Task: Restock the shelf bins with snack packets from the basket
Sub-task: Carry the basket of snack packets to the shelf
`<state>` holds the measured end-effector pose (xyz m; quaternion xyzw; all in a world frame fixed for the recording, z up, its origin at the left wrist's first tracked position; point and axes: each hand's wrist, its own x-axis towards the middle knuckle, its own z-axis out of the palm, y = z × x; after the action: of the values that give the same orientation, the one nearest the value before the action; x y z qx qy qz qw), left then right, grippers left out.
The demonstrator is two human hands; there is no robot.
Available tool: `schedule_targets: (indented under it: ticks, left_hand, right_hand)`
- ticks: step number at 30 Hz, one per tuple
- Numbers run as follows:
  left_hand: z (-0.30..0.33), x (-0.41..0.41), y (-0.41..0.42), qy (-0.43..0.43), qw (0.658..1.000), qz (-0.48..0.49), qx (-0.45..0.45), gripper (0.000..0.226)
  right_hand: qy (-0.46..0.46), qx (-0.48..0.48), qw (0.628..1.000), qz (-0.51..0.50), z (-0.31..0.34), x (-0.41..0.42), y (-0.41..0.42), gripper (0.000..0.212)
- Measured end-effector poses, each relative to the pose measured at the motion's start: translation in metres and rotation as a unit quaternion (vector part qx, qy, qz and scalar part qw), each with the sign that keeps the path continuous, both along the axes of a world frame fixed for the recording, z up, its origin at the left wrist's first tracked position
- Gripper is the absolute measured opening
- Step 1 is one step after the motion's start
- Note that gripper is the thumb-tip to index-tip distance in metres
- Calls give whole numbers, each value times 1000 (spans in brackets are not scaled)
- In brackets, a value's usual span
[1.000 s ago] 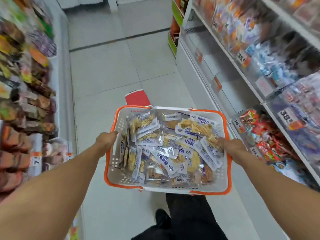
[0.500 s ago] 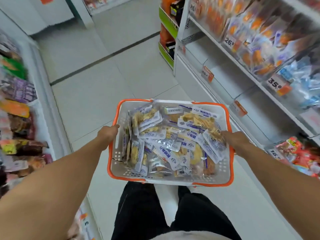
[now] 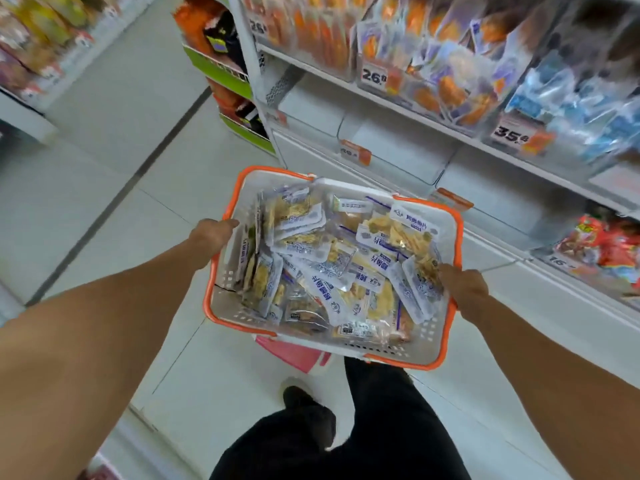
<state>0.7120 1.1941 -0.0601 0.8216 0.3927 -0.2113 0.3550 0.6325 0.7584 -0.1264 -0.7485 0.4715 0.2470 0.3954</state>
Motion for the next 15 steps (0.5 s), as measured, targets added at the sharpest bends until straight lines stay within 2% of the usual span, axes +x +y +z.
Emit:
schedule_targets:
  ticks: [3,7,10,13,15]
  left_hand:
    - [-28,39,-14,17,1000,17,-3,57]
    - [-69,82,-32,40,999,17,3,34]
    - [-108,114,-37,54,998,-4,7,34]
    - [-165,148,-34,61,998,-21,6,44]
    - [-214,174,-29,72,997,-38,10,42]
  right_hand:
    - [3,-3,1000,-27,-27,18,-6,48]
    - [6,2,998,-64,-71,41,-10,53]
    - [30,11,995,-94,-107,57,-7,58]
    - [35,16,993,-113,-155,76,2,53]
    - [48,19,991,-127,-199,90,10,50]
